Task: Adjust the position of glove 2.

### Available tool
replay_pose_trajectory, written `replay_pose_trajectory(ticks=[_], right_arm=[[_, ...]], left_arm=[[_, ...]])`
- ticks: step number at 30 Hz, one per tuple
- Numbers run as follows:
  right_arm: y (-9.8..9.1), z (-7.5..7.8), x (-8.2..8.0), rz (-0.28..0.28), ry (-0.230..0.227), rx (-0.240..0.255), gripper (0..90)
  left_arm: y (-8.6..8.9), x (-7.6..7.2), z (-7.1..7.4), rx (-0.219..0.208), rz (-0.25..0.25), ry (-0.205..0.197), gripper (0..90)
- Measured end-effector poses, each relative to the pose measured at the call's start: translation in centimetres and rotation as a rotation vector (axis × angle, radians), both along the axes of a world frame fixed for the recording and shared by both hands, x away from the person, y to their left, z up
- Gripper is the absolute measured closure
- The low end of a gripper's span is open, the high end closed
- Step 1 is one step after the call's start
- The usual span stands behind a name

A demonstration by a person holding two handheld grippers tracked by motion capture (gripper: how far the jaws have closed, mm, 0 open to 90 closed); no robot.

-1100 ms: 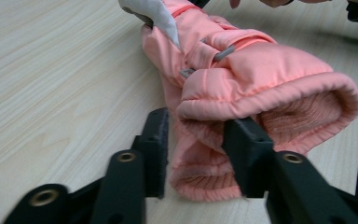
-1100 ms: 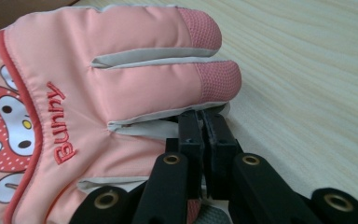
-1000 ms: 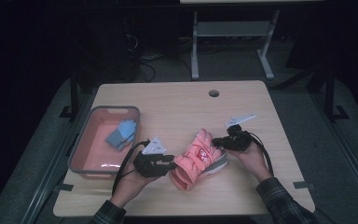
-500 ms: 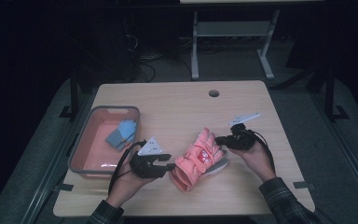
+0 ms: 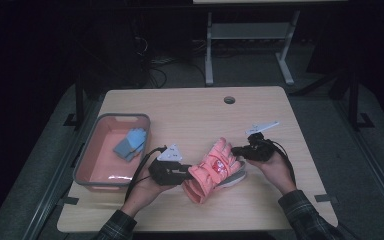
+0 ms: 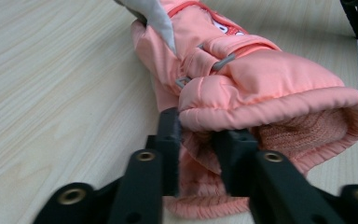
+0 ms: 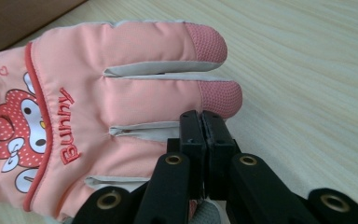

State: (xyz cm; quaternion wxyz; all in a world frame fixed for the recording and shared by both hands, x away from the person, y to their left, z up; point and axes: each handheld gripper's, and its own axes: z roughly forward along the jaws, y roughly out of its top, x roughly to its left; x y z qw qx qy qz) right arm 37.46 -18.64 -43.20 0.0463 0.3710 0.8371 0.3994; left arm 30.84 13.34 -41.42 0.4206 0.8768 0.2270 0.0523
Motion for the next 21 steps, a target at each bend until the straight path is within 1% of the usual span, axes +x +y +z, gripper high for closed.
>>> replay_pose_trajectory(ticks=[1,2,4,5,6,7,8,10,11,13,14,15,16,17,19,21], right_arm=[[-0.1,0.2,-0.1,-0.005,0.002,0.003,88.3],[-0.2,0.2,-0.1,-0.002,-0.007,0.005,88.3],[-0.5,0.5,-0.2,-0.002,-0.009,0.016,88.3],[-0.6,0.8,-0.4,-0.006,-0.008,0.021,88.4],[-0.7,1.1,-0.6,-0.01,-0.007,0.03,88.3],[-0.9,1.4,-0.8,-0.007,-0.015,0.032,88.3],[-1.0,1.7,-1.0,-0.015,-0.007,0.036,88.4],[-1.4,2.1,-1.5,-0.015,-0.012,0.034,88.3],[-1.6,2.3,-1.8,-0.023,0.0,0.032,88.3],[-1.9,2.5,-2.3,-0.028,-0.001,0.032,88.3],[-2.1,2.6,-2.6,-0.03,0.008,0.032,88.3],[-2.1,2.6,-2.8,-0.032,0.009,0.031,88.3],[-2.2,2.6,-3.0,-0.031,0.016,0.03,88.3],[-2.2,2.5,-3.3,-0.028,0.023,0.026,88.3],[-2.2,2.3,-3.5,-0.023,0.025,0.016,88.3],[-2.0,2.0,-3.5,-0.028,0.045,0.002,88.3]], left_arm=[[0.1,0.0,0.1,0.001,0.005,0.0,75.4],[0.2,0.1,0.2,-0.007,0.009,0.002,76.2],[0.4,0.1,0.4,-0.015,0.019,0.004,76.7],[0.6,0.2,0.5,-0.028,0.026,0.012,76.8],[0.7,0.3,0.6,-0.036,0.021,0.015,76.8],[0.8,0.4,0.7,-0.05,0.019,0.028,76.9],[0.8,0.5,0.9,-0.066,0.018,0.046,76.8],[0.7,0.5,1.0,-0.062,0.011,0.048,76.8],[0.6,0.6,1.1,-0.054,0.008,0.047,76.8],[0.4,0.7,1.0,-0.043,0.011,0.043,76.6],[0.4,0.8,0.9,-0.037,0.011,0.043,76.5],[0.4,0.8,0.8,-0.043,0.022,0.05,76.5],[0.5,0.9,0.8,-0.039,0.02,0.059,76.4],[0.5,0.9,0.7,-0.043,0.022,0.065,76.5],[0.5,1.0,0.6,-0.037,0.018,0.072,76.4],[0.4,1.0,0.5,-0.033,0.015,0.077,76.3]])
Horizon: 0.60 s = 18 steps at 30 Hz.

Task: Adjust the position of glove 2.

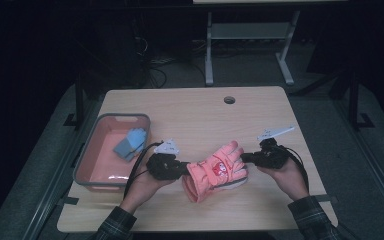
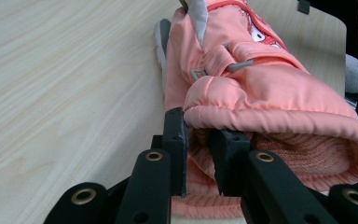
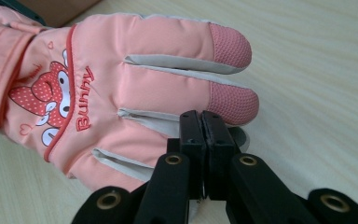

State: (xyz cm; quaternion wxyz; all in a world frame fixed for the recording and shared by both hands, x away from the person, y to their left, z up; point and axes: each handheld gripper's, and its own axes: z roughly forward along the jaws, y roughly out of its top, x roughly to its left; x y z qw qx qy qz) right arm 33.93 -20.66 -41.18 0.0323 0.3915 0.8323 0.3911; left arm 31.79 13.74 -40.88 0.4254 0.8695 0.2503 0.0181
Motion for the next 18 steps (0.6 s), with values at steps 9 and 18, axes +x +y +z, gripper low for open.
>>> replay_pose_trajectory(ticks=[9,18], right_arm=[[-0.4,1.5,-1.6,-0.002,-0.005,0.004,88.3],[0.0,-0.9,-1.3,0.003,0.035,-0.063,88.2]], left_arm=[[0.2,0.1,1.0,-0.048,-0.01,0.013,76.2],[-0.5,0.6,-0.8,0.015,0.001,0.03,73.1]])
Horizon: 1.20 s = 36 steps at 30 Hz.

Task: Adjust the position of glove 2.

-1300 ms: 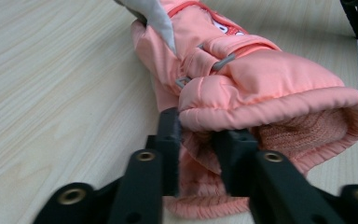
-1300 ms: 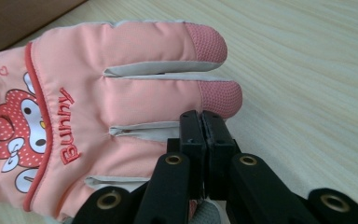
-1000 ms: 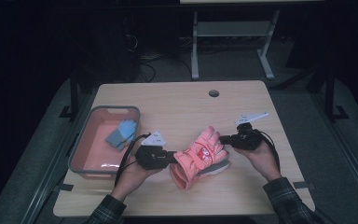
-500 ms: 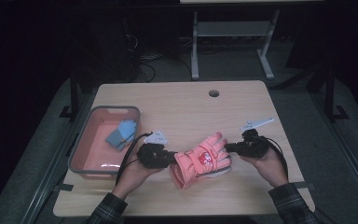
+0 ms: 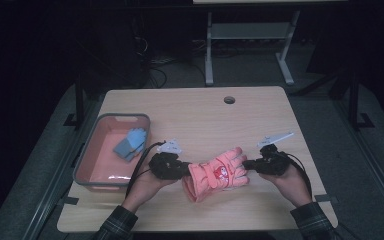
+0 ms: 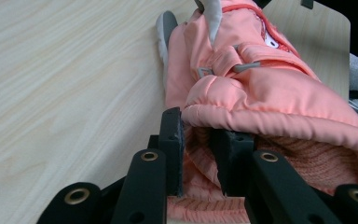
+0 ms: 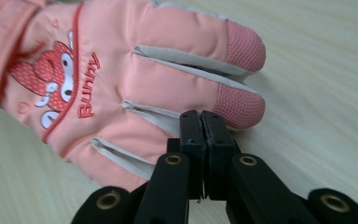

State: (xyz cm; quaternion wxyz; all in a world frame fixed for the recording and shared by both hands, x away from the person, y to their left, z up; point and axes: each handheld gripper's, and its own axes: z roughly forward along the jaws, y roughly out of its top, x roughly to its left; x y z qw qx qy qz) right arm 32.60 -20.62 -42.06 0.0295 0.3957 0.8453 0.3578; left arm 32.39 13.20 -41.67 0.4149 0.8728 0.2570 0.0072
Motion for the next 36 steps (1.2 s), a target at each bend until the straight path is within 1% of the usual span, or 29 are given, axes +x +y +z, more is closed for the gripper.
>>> replay_pose_trajectory(ticks=[2,4,6,7,8,10,11,12,14,15,16,17,18,19,20,21,22,23,25,26,27,28,29,30,31,33,34,36], right_arm=[[0.3,-0.7,0.2,0.004,0.006,-0.02,88.1],[0.5,-1.0,0.3,0.006,0.002,-0.031,87.9],[0.5,-1.1,0.4,-0.001,0.0,-0.024,87.3],[0.4,-1.1,0.5,-0.009,-0.007,-0.022,86.7],[0.4,-1.1,0.5,-0.012,-0.014,-0.02,86.6],[0.4,-1.1,0.8,-0.013,-0.032,-0.021,86.2],[0.5,-1.2,1.0,-0.017,-0.037,-0.019,85.7],[0.5,-1.2,1.3,-0.02,-0.04,-0.017,85.5],[0.5,-1.3,1.6,-0.023,-0.047,-0.018,84.3],[0.5,-1.3,1.7,-0.028,-0.05,-0.014,82.4],[0.5,-1.2,1.8,-0.032,-0.048,-0.009,79.1],[0.4,-1.1,1.8,-0.034,-0.054,0.002,74.3],[0.3,-0.9,1.8,-0.037,-0.065,0.004,67.3],[0.1,-0.6,1.7,-0.051,-0.067,0.016,63.4],[-0.2,-0.3,1.5,-0.055,-0.07,0.037,63.4],[-0.4,-0.1,1.4,-0.055,-0.083,0.056,64.7],[-0.6,0.3,1.1,-0.058,-0.084,0.072,70.5],[-0.7,0.7,0.6,-0.041,-0.093,0.091,76.1],[-0.5,1.1,0.0,-0.015,-0.111,0.104,86.2],[-0.3,1.3,-0.3,0.003,-0.116,0.113,89.2],[0.1,1.5,-0.5,0.02,-0.121,0.122,89.8],[0.5,1.6,-0.7,0.039,-0.131,0.132,89.9],[1.0,1.7,-0.8,0.052,-0.141,0.137,89.9],[1.5,1.8,-0.9,0.064,-0.148,0.146,89.9],[1.9,1.7,-0.8,0.072,-0.145,0.151,90.0],[2.8,1.6,-0.7,0.084,-0.142,0.139,90.0],[3.1,1.4,-0.6,0.092,-0.141,0.135,90.0],[3.8,1.1,-0.3,0.097,-0.132,0.12,90.0]], left_arm=[[-0.1,0.1,-0.2,0.002,0.007,-0.006,72.1],[-0.1,0.0,-0.3,-0.001,0.015,-0.007,70.6],[0.1,-0.1,0.0,-0.007,0.026,-0.023,68.4],[0.2,-0.2,0.1,-0.016,0.036,-0.016,66.7],[0.3,-0.2,0.2,-0.02,0.035,-0.02,64.9],[0.6,-0.5,0.6,-0.028,0.046,-0.02,58.1],[0.9,-0.7,1.0,-0.031,0.046,-0.032,54.9],[1.2,-0.9,1.2,-0.041,0.052,-0.03,53.3],[2.0,-1.2,1.9,-0.051,0.062,-0.046,51.3],[2.4,-1.2,2.2,-0.059,0.07,-0.054,52.0],[2.7,-1.3,2.5,-0.069,0.078,-0.055,55.6],[3.0,-1.2,2.7,-0.07,0.086,-0.058,60.6],[3.1,-1.2,2.8,-0.07,0.096,-0.062,64.7],[3.2,-1.1,2.8,-0.06,0.097,-0.07,68.6],[3.2,-1.0,2.8,-0.056,0.103,-0.071,72.1],[3.1,-0.9,2.7,-0.052,0.109,-0.072,75.3],[2.8,-0.7,2.6,-0.04,0.113,-0.064,78.6],[2.6,-0.5,2.5,-0.029,0.11,-0.064,82.0],[1.9,-0.2,2.1,-0.02,0.117,-0.051,86.5],[1.5,0.0,1.8,-0.01,0.115,-0.046,87.7],[1.1,0.2,1.5,0.008,0.115,-0.036,88.5],[0.8,0.4,1.2,0.029,0.11,-0.037,88.9],[0.4,0.6,0.8,0.04,0.108,-0.029,88.9],[0.0,0.8,0.5,0.056,0.096,-0.018,89.0],[-0.4,0.8,0.1,0.064,0.089,-0.008,89.1],[-0.9,0.7,-0.5,0.091,0.064,0.019,89.1],[-1.2,0.5,-0.9,0.085,0.066,0.03,89.0],[-1.2,0.3,-1.2,0.092,0.058,0.043,89.1]])
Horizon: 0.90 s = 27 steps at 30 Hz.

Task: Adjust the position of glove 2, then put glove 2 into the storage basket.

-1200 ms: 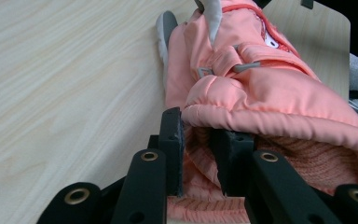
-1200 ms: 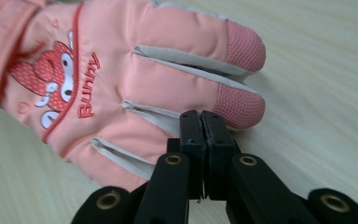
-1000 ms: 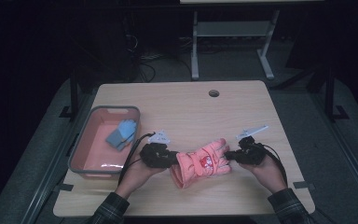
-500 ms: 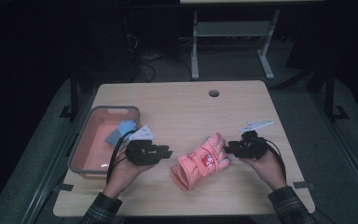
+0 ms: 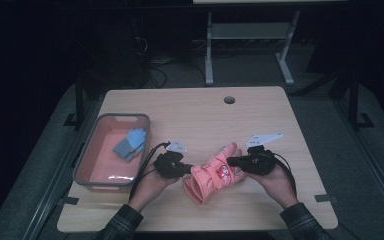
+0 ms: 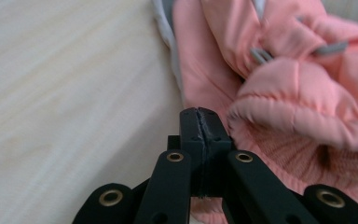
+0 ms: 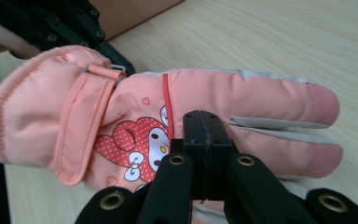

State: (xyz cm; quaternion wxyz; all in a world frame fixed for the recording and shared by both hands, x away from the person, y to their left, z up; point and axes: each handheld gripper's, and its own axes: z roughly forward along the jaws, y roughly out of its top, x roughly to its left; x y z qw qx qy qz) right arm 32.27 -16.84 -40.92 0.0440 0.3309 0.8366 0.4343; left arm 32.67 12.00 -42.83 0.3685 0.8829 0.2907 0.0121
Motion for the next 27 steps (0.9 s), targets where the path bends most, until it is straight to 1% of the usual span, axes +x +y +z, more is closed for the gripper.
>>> replay_pose_trajectory(ticks=[1,2,4,6,7,8,10,12,14,17,18,19,20,21,23,25,27], right_arm=[[0.1,-0.1,0.1,0.0,-0.005,-0.002,90.0],[0.3,-0.2,0.3,0.001,-0.01,-0.002,90.0],[0.6,-0.3,0.5,0.004,-0.01,-0.012,90.0],[0.9,-0.4,0.7,0.005,-0.023,-0.018,90.0],[1.1,-0.5,0.8,0.005,-0.019,-0.028,90.0],[1.2,-0.7,0.9,0.009,-0.025,-0.031,90.0],[0.9,-0.6,1.0,0.017,-0.042,-0.017,90.0],[0.5,-0.4,0.9,0.01,-0.044,0.008,90.0],[0.1,-0.5,1.1,0.021,-0.049,0.007,90.0],[0.4,-1.2,1.3,0.032,-0.027,0.002,90.0],[0.6,-1.4,1.4,0.034,-0.019,-0.005,90.0],[0.8,-1.7,1.5,0.04,-0.016,-0.015,90.0],[1.0,-2.0,1.6,0.042,-0.011,-0.024,90.0],[1.2,-2.1,1.6,0.044,-0.009,-0.03,90.0],[1.4,-2.5,1.7,0.051,-0.007,-0.052,90.0],[1.6,-2.6,1.8,0.051,-0.002,-0.052,90.0],[1.7,-2.6,1.9,0.055,-0.002,-0.053,90.0]], left_arm=[[0.2,0.0,0.0,0.014,-0.022,0.003,89.1],[0.1,-0.3,-0.2,-0.012,-0.012,0.015,89.1],[0.1,-0.7,-0.3,-0.018,-0.021,0.035,89.1],[0.0,-1.0,-0.5,-0.012,-0.038,0.037,89.1],[-0.1,-1.1,-0.6,-0.006,-0.039,0.037,89.0],[0.0,-1.1,-0.7,0.007,-0.041,0.031,89.0],[0.0,-1.1,-0.7,-0.008,-0.023,0.035,88.0],[0.4,-0.9,-0.4,0.003,-0.019,0.023,86.8],[0.8,-0.7,0.0,-0.01,-0.004,0.01,83.6],[1.3,-0.5,1.0,-0.042,0.031,-0.013,76.3],[1.5,-0.5,1.4,-0.05,0.038,-0.026,73.2],[1.8,-0.4,1.9,-0.066,0.049,-0.035,69.2],[1.9,-0.3,2.2,-0.081,0.056,-0.034,65.1],[2.0,-0.2,2.6,-0.08,0.055,-0.038,61.8],[1.8,0.0,3.2,-0.1,0.046,-0.053,52.2],[1.4,0.1,3.6,-0.108,0.03,-0.054,42.2],[0.9,0.3,3.9,-0.12,0.023,-0.058,36.7]])
